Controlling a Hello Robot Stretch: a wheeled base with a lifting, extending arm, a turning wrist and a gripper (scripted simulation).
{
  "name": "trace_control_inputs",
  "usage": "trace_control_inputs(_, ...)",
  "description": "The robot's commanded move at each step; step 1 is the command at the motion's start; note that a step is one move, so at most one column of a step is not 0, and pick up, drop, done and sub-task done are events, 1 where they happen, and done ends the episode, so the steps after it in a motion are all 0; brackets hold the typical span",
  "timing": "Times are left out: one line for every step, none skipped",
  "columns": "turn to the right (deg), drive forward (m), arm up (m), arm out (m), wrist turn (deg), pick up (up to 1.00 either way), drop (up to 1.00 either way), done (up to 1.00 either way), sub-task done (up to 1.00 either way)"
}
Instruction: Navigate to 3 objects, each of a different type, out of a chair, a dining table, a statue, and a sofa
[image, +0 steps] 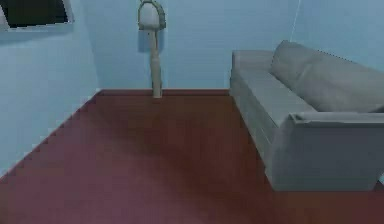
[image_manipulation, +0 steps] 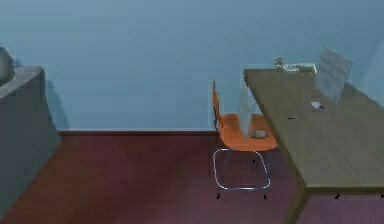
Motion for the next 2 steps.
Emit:
trace_control_inputs(45.0,0.00,0.00,0.00,0.0,0.00,0.00,0.00,0.00)
trace_control_inputs(45.0,0.00,0.00,0.00,0.0,0.00,0.00,0.00,0.00)
